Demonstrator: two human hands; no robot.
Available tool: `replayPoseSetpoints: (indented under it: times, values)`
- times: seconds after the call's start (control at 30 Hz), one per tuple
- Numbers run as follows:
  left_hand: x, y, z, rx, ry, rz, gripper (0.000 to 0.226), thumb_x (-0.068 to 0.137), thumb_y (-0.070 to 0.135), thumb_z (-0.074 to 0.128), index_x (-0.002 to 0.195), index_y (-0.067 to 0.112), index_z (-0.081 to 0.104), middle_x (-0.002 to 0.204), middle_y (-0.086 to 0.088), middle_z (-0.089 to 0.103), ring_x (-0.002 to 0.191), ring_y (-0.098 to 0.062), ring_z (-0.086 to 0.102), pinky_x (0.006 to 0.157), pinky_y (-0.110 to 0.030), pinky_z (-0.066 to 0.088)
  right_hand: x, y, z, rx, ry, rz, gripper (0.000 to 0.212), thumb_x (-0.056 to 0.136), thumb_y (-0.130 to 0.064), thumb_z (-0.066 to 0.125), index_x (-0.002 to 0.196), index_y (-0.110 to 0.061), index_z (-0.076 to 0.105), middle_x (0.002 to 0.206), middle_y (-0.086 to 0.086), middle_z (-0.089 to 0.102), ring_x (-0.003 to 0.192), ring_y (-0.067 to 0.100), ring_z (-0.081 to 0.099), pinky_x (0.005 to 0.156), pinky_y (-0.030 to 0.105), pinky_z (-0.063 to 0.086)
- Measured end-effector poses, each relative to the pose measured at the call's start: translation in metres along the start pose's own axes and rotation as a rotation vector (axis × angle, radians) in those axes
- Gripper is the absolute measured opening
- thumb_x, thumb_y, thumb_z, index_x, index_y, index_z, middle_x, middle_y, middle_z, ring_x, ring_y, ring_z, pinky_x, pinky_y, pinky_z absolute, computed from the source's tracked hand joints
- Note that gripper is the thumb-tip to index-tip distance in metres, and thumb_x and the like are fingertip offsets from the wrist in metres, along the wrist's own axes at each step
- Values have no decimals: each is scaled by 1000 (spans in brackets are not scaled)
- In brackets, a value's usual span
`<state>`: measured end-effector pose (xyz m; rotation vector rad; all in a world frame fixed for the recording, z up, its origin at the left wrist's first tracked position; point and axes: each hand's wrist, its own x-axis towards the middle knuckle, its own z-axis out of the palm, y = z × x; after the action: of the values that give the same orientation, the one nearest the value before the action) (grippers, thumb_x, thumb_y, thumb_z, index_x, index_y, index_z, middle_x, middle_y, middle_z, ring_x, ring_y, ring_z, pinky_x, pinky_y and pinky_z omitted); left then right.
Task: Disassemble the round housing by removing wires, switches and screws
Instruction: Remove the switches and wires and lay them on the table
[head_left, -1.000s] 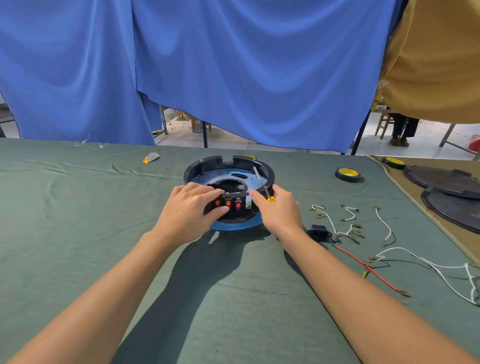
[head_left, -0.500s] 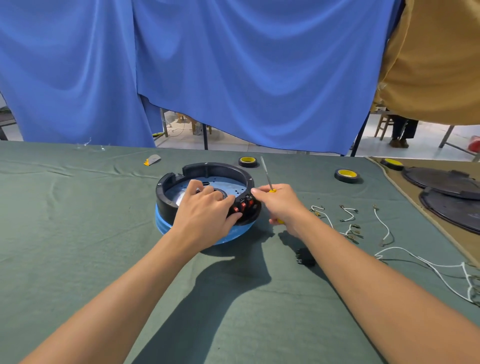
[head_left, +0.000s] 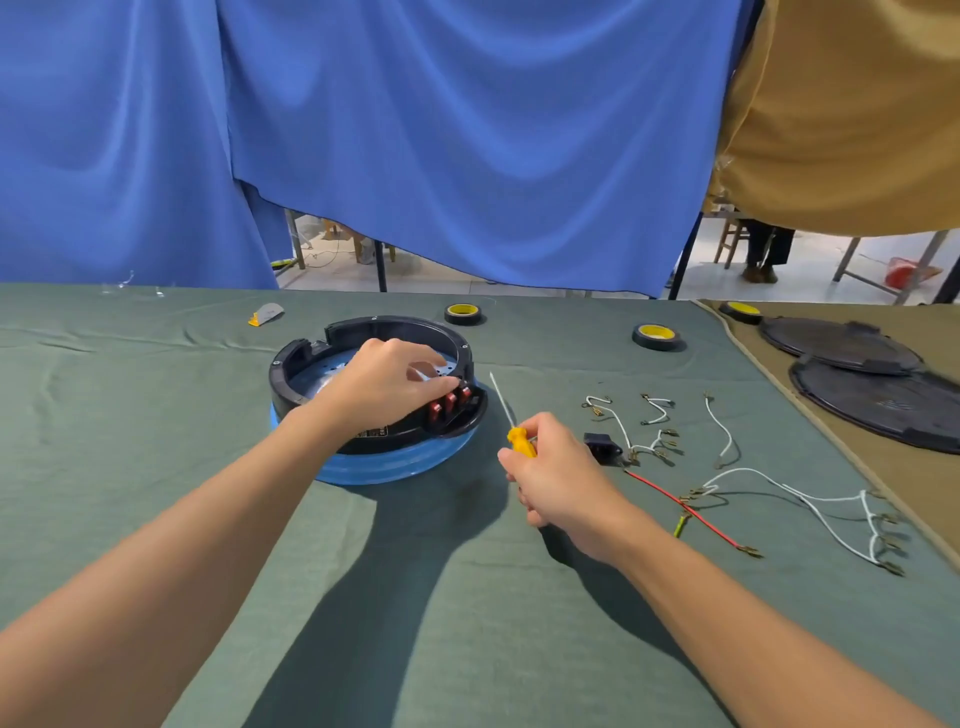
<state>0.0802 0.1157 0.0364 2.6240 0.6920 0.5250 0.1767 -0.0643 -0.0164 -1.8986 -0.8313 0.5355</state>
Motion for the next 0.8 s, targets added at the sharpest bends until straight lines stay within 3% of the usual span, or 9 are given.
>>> replayPoseSetpoints:
  times: [0.1,0.17,0.23,0.37,0.53,0.63,0.8]
  values:
    - [6,1,2,-45,-59,-38,35,91,40,63,122,25,69,105,4,74,100,-13,65,93,-33,50,-5,1,0,2,-4,-59,5,95,-23,46,94,-20,50,85,9,62,56,21,47,45,27,38]
    - [9,2,4,-36,-62,-43,25,93,38,60,112,28,74,91,-1,76,75,-7,61,74,-21,51,-8,0,1,-47,-10,-92,11,97,-26,43,97,-21,53,77,3,65,59,22,49,55,33,41]
    - [10,4,7,-12,-41,-41,25,93,34,58,97,22,79,76,-15,70,54,-9,40,51,-12,37,-9,0,3,-113,-7,-126,18,99,-28,39,100,-20,55,79,0,63,72,22,47,67,36,40]
    - [12,9,13,-5,-28,-64,31,96,31,56,98,7,76,83,-22,69,58,-17,41,47,-15,35,-11,-3,8,-256,6,-186,24,102,-27,32,108,-16,54,89,-1,54,91,24,48,72,30,31]
    - [12,5,12,-73,-28,-73,24,95,34,61,109,22,76,85,-4,74,64,-9,55,56,-20,42,-11,-11,19,-256,1,-176,25,104,-27,27,110,-15,48,102,9,58,98,27,48,74,32,31]
    - [10,2,7,-176,-67,-74,26,91,38,65,110,23,76,94,9,75,90,-9,66,83,-28,51,-9,-15,25,-271,6,-152,26,104,-26,26,112,-12,46,111,14,58,99,28,48,74,35,33]
    - [12,4,8,-220,-102,-114,40,89,36,69,123,15,68,111,5,72,103,-9,64,88,-24,43,-11,-22,31,-260,-7,-102,24,103,-22,26,112,-9,44,115,18,55,93,28,47,72,33,33]
